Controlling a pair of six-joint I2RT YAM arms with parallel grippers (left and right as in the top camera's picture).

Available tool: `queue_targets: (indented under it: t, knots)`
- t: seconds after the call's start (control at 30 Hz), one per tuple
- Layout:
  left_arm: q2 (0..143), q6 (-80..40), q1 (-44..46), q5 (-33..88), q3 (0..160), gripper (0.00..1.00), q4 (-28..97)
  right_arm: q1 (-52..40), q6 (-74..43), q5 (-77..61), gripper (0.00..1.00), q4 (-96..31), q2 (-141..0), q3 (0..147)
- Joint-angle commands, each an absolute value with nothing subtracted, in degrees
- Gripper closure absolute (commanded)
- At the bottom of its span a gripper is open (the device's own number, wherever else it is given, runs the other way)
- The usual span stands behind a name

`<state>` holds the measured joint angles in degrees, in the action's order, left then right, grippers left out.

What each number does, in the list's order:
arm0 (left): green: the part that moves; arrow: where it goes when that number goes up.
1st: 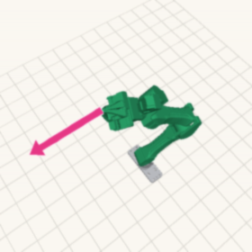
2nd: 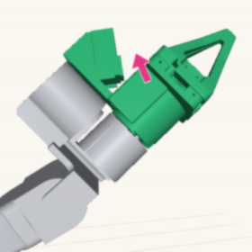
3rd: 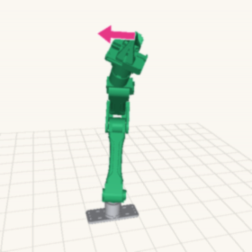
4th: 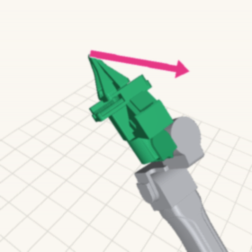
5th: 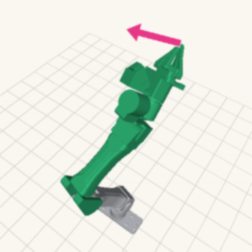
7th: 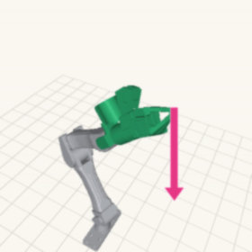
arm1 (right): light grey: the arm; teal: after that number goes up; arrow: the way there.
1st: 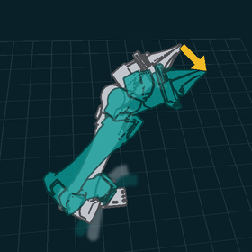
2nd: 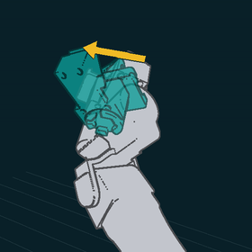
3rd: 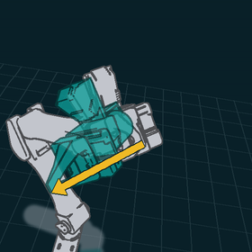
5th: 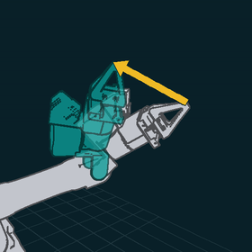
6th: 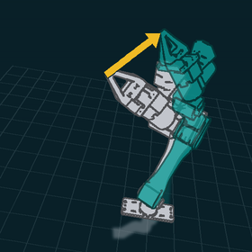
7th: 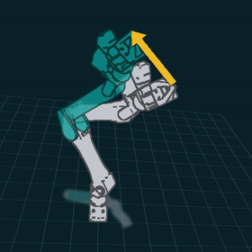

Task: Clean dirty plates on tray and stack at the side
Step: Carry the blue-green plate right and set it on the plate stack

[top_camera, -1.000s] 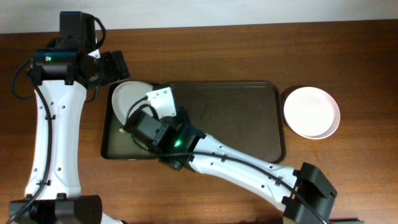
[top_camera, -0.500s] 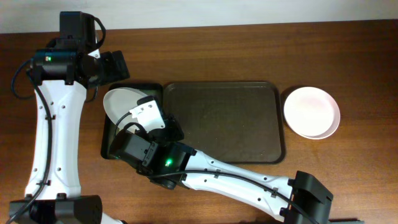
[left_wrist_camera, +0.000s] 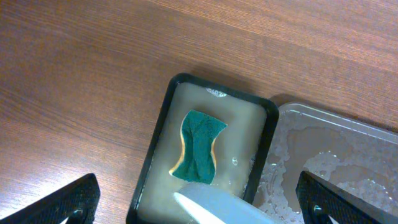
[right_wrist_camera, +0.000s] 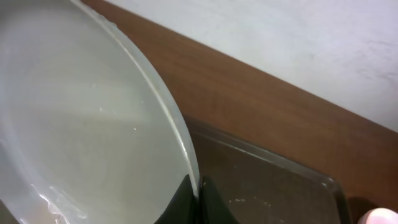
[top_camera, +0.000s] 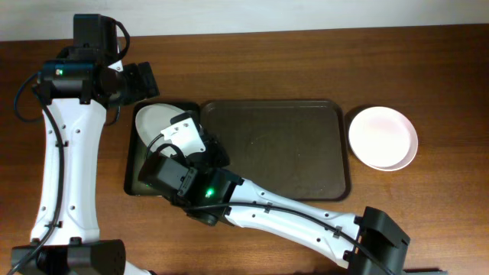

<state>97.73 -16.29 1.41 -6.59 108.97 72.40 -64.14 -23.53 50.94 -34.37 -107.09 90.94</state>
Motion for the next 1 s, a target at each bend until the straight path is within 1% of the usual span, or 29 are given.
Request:
queue_targets:
  t: [0.0,0.1,0.2,0.27,0.33,0.37,0.43,0.53,0.67,0.77,0.83,0.97]
  knots:
    - [97.8,-16.9,1.3,-6.4,109.0,0.01,72.3,-59.9,-28.0,37.5,0.96,-34.3,-107.3,92.0]
    - [97.8,-16.9,1.3,-6.4,109.0,0.01,72.3,-52.9,-29.1,22.3,0.96,-34.5,-107.3,92.0]
    - [97.8,-16.9,1.3,-6.4,109.0,0.01,72.3,-41.6,-29.5,1.0,0.96,-36.7,-107.0,92.0]
    - [97.8,-16.9,1.3,-6.4,109.0,0.01,72.3,-34.0,-29.5,-7.6,0.96,-39.6,-107.0,92.0]
    - [97.8,-16.9,1.3,-6.4,109.0,0.01,72.3,-25.2,-29.4,-11.8,0.96,-45.1,-107.0,92.0]
    - [97.8,-16.9,1.3,-6.4,109.0,0.01,72.3,-19.7,-28.2,-11.8,0.96,-49.1,-107.0,92.0]
    - [97.8,-16.9,1.3,-6.4,109.0,0.01,72.3,-11.0,-22.9,-11.8,0.96,-55.4,-107.0,92.0]
    - [97.8,-16.9,1.3,-6.4,109.0,0.01,72.3,4.8,-13.8,-10.5,0.96,-65.6,-107.0,92.0]
    - [97.8,-16.9,1.3,-6.4,109.0,0.01,72.3,20.6,-13.5,-8.3,0.96,-69.3,-107.0,89.9]
    - [97.8,-16.9,1.3,-6.4,109.0,0.01,72.3,28.8,-13.5,-8.3,0.96,-69.2,-107.0,86.8]
    - [97.8,-16.9,1.3,-6.4,109.0,0.0,72.3,31.7,-13.5,-8.0,0.96,-67.8,-107.0,84.7]
    - [97.8,-16.9,1.3,-6.4,109.0,0.0,72.3,33.5,-13.5,-4.4,0.96,-64.6,-107.0,82.2]
